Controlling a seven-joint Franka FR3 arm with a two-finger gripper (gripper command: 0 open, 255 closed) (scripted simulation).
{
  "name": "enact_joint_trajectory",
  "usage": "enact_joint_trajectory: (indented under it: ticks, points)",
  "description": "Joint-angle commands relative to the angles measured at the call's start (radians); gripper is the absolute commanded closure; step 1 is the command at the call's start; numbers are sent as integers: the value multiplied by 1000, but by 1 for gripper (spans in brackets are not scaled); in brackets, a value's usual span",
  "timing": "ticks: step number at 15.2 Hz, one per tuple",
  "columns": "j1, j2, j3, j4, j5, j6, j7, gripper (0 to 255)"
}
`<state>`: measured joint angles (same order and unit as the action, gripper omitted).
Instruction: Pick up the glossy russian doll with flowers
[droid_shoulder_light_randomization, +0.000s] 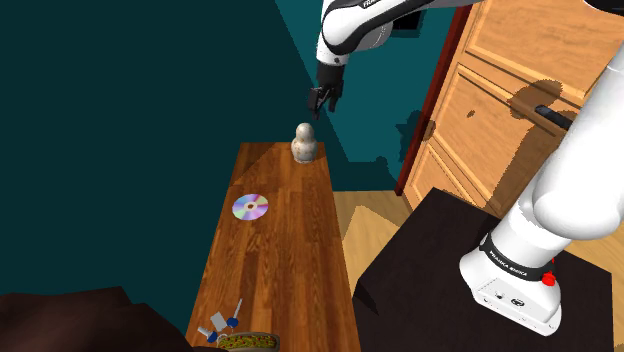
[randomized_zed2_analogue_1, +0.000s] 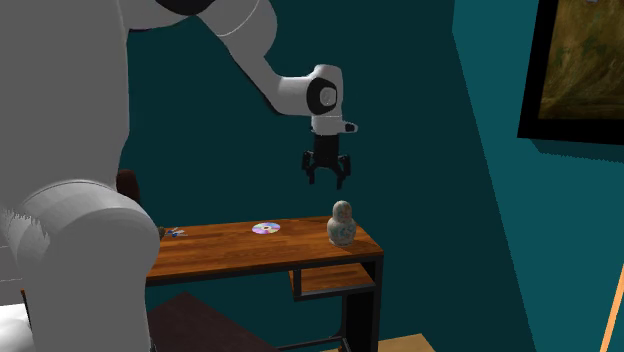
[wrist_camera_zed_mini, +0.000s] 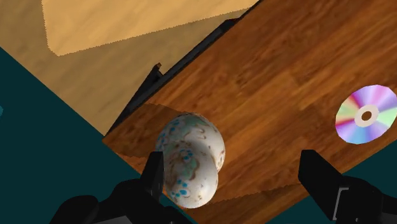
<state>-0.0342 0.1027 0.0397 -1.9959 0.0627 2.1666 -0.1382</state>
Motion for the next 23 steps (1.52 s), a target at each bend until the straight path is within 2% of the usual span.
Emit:
enact_joint_trajectory:
  ticks: [1,7,14,16,17,23]
  points:
    - [-3,77,-3,69,-5,14,0,0]
    - [-7,286,-12,281,-15,26,2,0]
    - [-7,332,-12,243,-13,109,-2,0]
    - [-7,332,-12,243,-13,109,-2,0]
    - [-6,333,-11,245,-13,109,-1,255]
    - [-7,333,-12,244,-13,109,-2,255]
